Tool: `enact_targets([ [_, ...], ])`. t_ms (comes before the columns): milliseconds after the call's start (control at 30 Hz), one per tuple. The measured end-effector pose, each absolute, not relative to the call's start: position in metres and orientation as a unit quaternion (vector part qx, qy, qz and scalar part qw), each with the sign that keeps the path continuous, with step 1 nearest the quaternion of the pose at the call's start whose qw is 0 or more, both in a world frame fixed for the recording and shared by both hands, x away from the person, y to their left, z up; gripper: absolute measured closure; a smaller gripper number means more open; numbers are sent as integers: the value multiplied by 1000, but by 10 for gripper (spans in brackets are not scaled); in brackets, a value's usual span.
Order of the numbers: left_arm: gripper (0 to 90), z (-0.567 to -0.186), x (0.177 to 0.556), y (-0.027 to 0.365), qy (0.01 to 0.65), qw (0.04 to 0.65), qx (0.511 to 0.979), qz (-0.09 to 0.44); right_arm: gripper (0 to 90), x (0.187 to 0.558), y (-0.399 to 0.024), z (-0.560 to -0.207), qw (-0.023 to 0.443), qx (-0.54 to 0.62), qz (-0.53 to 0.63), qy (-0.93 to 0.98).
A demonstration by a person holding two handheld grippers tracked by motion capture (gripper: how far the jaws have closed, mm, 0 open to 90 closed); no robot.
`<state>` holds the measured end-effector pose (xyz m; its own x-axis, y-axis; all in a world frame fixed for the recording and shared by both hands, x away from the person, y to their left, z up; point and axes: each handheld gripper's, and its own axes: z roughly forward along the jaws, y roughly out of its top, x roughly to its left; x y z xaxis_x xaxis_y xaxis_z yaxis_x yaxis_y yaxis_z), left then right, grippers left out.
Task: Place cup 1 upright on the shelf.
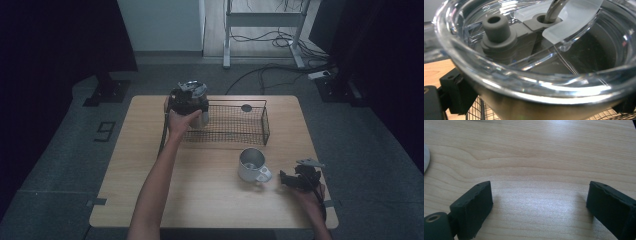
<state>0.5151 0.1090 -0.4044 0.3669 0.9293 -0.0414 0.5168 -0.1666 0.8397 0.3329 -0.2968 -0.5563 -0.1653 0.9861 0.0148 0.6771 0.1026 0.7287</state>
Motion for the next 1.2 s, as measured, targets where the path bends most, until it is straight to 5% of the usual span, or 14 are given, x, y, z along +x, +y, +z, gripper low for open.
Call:
enact_targets([
  [1200,42,-447,522,96,511,372,736,240,68,333,-297,-556,252,594,308,699],
])
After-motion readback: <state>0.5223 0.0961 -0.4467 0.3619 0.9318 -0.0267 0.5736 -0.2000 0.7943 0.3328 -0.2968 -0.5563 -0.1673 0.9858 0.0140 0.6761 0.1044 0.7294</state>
